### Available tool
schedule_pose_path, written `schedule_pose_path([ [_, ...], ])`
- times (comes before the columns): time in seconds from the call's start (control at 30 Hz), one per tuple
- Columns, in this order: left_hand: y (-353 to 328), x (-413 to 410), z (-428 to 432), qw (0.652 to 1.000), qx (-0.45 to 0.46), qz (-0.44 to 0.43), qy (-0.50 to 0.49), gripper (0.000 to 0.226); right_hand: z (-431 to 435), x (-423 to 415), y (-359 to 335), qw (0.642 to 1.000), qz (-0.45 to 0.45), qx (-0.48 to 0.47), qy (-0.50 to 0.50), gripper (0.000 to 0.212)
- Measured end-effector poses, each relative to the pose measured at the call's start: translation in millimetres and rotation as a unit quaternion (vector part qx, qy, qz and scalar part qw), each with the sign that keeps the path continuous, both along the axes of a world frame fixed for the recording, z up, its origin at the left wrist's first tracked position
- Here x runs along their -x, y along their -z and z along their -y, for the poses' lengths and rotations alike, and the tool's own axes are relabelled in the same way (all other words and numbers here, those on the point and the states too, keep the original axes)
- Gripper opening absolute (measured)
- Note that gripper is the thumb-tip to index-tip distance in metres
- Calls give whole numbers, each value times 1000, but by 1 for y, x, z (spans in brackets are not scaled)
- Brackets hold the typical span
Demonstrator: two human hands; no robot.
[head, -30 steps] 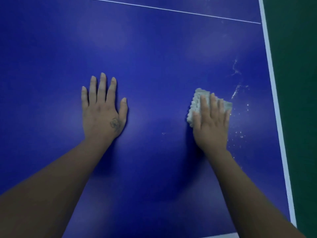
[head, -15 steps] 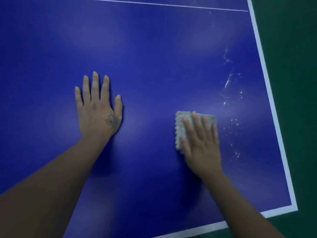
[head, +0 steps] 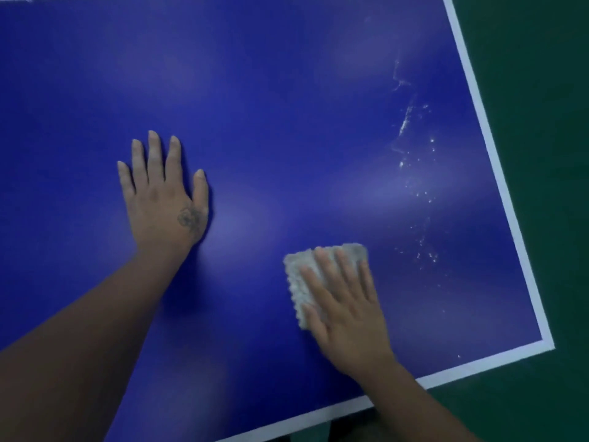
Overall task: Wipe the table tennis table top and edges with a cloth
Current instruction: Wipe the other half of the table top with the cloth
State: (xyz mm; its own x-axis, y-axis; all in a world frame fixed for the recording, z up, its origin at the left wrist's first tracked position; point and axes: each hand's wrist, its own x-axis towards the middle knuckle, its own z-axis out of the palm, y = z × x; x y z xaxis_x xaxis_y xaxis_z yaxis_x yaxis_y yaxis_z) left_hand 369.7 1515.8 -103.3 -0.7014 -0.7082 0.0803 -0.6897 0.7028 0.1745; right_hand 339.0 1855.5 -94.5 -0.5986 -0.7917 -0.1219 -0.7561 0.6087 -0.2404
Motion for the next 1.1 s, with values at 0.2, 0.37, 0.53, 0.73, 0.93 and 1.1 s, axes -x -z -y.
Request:
schedule_pose_path([
  [0.2, 1, 4, -4, 1000, 15, -3, -2, 68, -100, 61, -3, 987, -18, -61, 150, 64],
  [0.37, -14, 42, -61, 998, -17, -65, -7, 66, -61, -3, -3, 997, 5, -40, 60, 63],
  [0.53, -11, 86, -161, 997, -51, -47, 45, 70, -91, -35, -1, 999, 25, -21, -30, 60],
  [0.73, 3, 87, -180, 998, -7, 35, 50, 74, -199, 47, 0, 998, 11, -56, -29, 63],
  [0.93, 2, 89, -182, 998, -5, 45, 40, 73, -203, 63, -6, 992, 12, -77, 94, 66],
  [1.1, 2, 88, -182, 999, -10, 34, 42, 72, -143, 33, -3, 999, 46, -22, 13, 61],
])
